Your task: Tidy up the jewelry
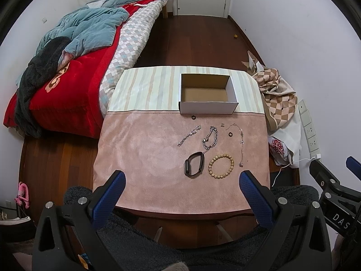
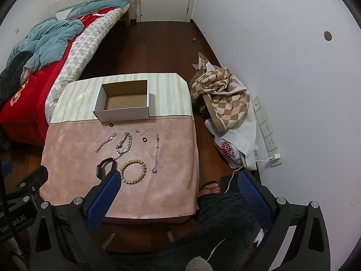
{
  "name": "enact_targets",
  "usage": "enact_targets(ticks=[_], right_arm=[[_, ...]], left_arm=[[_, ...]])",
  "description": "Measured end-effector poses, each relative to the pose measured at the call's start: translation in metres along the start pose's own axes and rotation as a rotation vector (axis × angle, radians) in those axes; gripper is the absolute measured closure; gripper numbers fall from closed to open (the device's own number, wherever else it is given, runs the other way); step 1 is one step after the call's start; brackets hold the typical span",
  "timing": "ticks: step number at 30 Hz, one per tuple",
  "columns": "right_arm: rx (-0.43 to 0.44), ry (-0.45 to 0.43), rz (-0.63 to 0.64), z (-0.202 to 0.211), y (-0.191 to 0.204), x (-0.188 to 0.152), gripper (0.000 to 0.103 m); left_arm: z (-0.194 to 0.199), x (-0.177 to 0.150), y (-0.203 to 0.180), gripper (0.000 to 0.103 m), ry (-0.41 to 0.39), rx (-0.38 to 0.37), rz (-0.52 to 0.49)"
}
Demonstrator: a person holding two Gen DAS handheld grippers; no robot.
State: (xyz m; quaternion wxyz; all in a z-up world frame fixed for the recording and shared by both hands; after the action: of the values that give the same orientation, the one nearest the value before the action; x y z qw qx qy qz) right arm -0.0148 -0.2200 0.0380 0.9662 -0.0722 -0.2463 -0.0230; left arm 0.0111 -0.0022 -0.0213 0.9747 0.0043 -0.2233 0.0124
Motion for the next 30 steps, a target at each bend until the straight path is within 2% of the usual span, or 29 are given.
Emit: enact_targets(ticks=[30], right_arm=[[-0.003, -0.040, -0.008, 0.011, -0.002, 0.003, 0.000]], left_arm=[[0.012, 0.005, 0.000, 0.000, -0.027, -0.006, 0.000]])
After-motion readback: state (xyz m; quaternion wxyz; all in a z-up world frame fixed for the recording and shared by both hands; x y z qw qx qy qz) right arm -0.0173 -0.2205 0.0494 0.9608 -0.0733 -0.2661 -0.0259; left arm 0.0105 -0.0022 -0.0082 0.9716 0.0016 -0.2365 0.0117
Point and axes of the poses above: each gripper's, at about its wrist camera, not at the fingertips, and z roughly against the way its jaws point, y to its left, x to its top, the point moved 3 cm from there along -z, roughly the way its jaws point, and after that the axes turned 3 degrees about -y, right-handed, at the moved point
